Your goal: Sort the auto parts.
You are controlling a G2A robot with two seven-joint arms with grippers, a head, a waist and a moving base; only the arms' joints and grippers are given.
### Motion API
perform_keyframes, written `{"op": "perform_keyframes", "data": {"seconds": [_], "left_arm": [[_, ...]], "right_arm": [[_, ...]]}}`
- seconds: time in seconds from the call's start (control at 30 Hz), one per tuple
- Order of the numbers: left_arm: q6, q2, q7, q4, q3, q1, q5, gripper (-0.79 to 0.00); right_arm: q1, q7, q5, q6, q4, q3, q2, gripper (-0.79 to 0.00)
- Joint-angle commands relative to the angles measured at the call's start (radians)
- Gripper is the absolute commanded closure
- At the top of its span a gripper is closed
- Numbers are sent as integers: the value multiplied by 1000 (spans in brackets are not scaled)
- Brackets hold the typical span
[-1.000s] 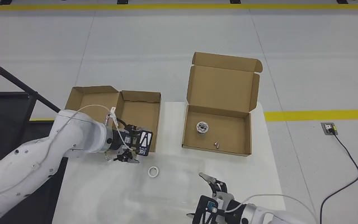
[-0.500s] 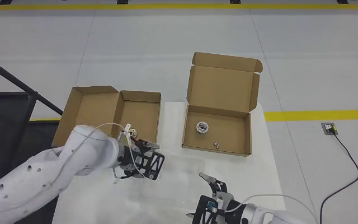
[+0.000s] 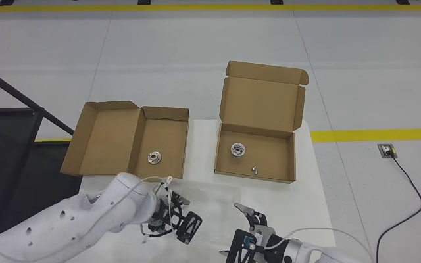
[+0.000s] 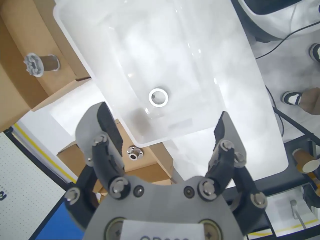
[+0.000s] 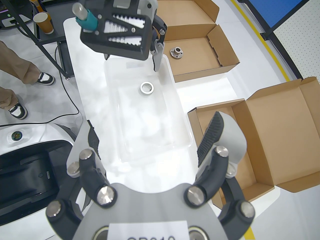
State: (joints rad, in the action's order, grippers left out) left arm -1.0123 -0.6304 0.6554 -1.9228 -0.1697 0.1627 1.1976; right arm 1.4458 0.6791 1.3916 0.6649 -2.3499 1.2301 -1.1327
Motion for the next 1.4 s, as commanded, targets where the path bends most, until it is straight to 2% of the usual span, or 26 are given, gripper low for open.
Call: {"op": "perform_keyframes", "data": {"seconds": [0.0, 0.1, 0.23, 0.3, 0.37, 0.87, 0.93, 1.0, 1.1, 1.27, 1.37], "left_arm": [[0, -23, 26, 17, 0, 22, -19, -705], [0, -56, 88, 50, 0, 46, 0, -628], [0, -96, 125, 91, 0, 74, 10, -591], [0, -117, 152, 120, 0, 93, 29, -631], [0, -138, 130, 153, 0, 90, -1, -785], [6, -141, 110, 166, 0, 100, 9, -785], [3, -143, 87, 190, -1, 112, 46, -717], [1, -148, 57, 218, -4, 117, 77, -686], [5, -159, 39, 267, -7, 125, 125, -594], [9, -187, -21, 329, -13, 130, 187, -613], [42, -206, -55, 366, -16, 137, 233, -625]], "right_arm": [[0, 0, 0, 0, 0, 0, 0, -785], [0, 0, 0, 0, 0, 0, 0, -785], [0, 0, 0, 0, 0, 0, 0, -785], [0, 0, 0, 0, 0, 0, 0, -785], [0, 0, 0, 0, 0, 0, 0, -785], [0, 0, 0, 0, 0, 0, 0, -785], [0, 0, 0, 0, 0, 0, 0, -785], [0, 0, 0, 0, 0, 0, 0, -785], [0, 0, 0, 0, 0, 0, 0, -785], [0, 0, 0, 0, 0, 0, 0, -785], [0, 0, 0, 0, 0, 0, 0, -785]]}}
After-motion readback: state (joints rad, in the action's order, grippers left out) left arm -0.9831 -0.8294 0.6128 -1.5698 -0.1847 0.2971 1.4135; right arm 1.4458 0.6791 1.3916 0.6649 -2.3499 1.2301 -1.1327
